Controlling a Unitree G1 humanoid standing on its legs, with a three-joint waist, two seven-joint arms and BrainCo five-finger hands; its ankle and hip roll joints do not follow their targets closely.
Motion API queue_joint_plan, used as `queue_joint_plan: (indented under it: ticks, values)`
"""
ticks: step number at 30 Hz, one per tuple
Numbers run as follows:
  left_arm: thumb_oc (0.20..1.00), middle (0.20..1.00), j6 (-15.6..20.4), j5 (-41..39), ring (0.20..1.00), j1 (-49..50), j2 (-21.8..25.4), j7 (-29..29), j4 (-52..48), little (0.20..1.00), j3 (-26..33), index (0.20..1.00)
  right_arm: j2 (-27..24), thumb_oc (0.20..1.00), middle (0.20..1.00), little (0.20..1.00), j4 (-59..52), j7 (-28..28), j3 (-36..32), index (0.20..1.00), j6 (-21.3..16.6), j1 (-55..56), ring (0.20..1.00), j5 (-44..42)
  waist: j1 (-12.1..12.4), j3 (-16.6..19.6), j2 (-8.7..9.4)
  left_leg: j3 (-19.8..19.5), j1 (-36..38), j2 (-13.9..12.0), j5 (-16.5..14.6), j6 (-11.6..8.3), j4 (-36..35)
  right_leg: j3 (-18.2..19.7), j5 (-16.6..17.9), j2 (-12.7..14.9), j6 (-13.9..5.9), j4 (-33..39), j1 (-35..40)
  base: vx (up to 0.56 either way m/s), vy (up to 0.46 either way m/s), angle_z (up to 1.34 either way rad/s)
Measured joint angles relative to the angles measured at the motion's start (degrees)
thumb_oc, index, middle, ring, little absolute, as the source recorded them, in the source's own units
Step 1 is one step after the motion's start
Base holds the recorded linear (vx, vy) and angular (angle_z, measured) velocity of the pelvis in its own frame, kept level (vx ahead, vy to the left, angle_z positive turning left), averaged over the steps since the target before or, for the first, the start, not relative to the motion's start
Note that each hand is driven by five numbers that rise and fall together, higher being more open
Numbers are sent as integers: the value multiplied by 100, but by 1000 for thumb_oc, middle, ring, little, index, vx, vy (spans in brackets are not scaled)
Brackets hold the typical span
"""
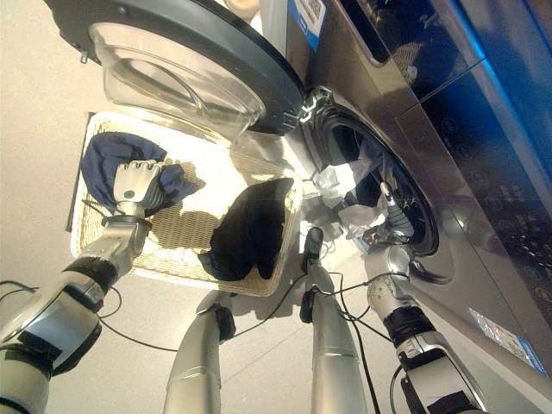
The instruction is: Put the clothes into the washing machine.
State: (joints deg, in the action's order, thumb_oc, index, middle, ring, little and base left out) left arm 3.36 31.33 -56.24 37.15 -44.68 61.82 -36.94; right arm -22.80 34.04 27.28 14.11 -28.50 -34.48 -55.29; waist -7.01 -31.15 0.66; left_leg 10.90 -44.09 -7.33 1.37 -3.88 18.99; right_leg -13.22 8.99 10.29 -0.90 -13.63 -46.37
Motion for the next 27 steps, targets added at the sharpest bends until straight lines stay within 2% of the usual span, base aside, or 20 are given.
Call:
queue_joint_plan:
  ticks: [3,5,6,8,10,13,16,19,20,24,27]
  values:
    - [200,200,505,-611,200,348,-65,-151,-447,200,662,200,154,1000,1000,1000,-21,221,20,1000,44,87,1000,700,39,-1,3,-6,184,9,-2,-2,-37,-3,-17,6,-21,-3,171,0,0,0]
    - [200,200,970,-1239,200,692,-242,-123,-951,200,1272,200,179,1000,1000,1000,-150,242,134,1000,269,140,1000,1458,79,-1,3,-5,316,19,-1,-2,-58,-5,-25,12,-11,-4,282,0,0,0]
    - [200,200,1130,-1440,200,778,-302,-139,-1094,200,1353,200,169,1000,1000,1000,-226,214,195,1000,319,217,1000,1694,97,-1,4,-5,357,19,-1,-2,-73,-6,-31,13,-6,-4,325,0,0,0]
    - [200,200,1606,-2061,200,1140,-629,61,-1637,200,1788,200,198,1000,1000,1000,-452,42,395,1000,523,323,1000,2379,180,-3,5,-18,502,23,-1,-4,-110,-17,-80,15,-41,-19,461,7,-13,2]
    - [200,200,2064,-2889,200,1401,-832,377,-1952,200,1854,200,175,1000,1000,1000,-472,-181,525,1000,710,316,1000,3256,234,-3,5,-32,609,39,-2,-5,-141,-43,-113,35,-46,-43,553,11,-44,6]
    - [200,200,2576,-3908,200,1842,-1232,981,-2557,200,2260,200,34,1000,1000,1000,-440,-355,705,1000,970,334,1000,4269,345,-3,5,-82,654,59,2,-1,-154,-110,-143,64,-53,-67,618,7,-49,9]
    - [200,200,2673,-4578,200,2078,-1364,1480,-2908,200,2393,200,-59,1000,1000,1000,-432,-477,758,1000,1108,304,1000,4751,417,-3,6,-155,655,82,18,2,-165,-167,-158,88,-60,-70,662,13,-75,12]
    - [200,200,2802,-5588,200,2539,-1755,2276,-3746,200,2576,200,-255,1000,1000,1000,-389,-686,929,1000,1299,310,1000,5353,533,-4,8,-211,750,98,38,-1,-223,-246,-175,101,-43,-70,774,-13,-74,10]
    - [200,200,2776,-5938,200,2637,-1845,2590,-3991,200,2578,200,-278,1000,1000,1000,-393,-837,939,1000,1320,273,1000,5480,640,-4,8,-242,799,109,61,-6,-269,-294,-190,114,-43,-70,829,-12,-52,11]
    - [200,200,2681,-6654,200,2776,-1834,3331,-4588,200,2565,200,-341,1000,1000,1000,-386,-1199,1136,1000,1370,-24,1000,5667,700,-4,7,-307,852,146,130,-6,-362,-349,-213,148,-50,-70,888,-8,-55,10]
    - [200,200,2351,-7119,200,2782,-1787,4015,-4989,200,2437,200,-475,1000,1000,1000,-360,-1437,1190,1000,1369,-173,1000,5692,817,-4,5,-337,888,178,187,-2,-445,-405,-218,178,-46,-70,913,-15,-41,9]
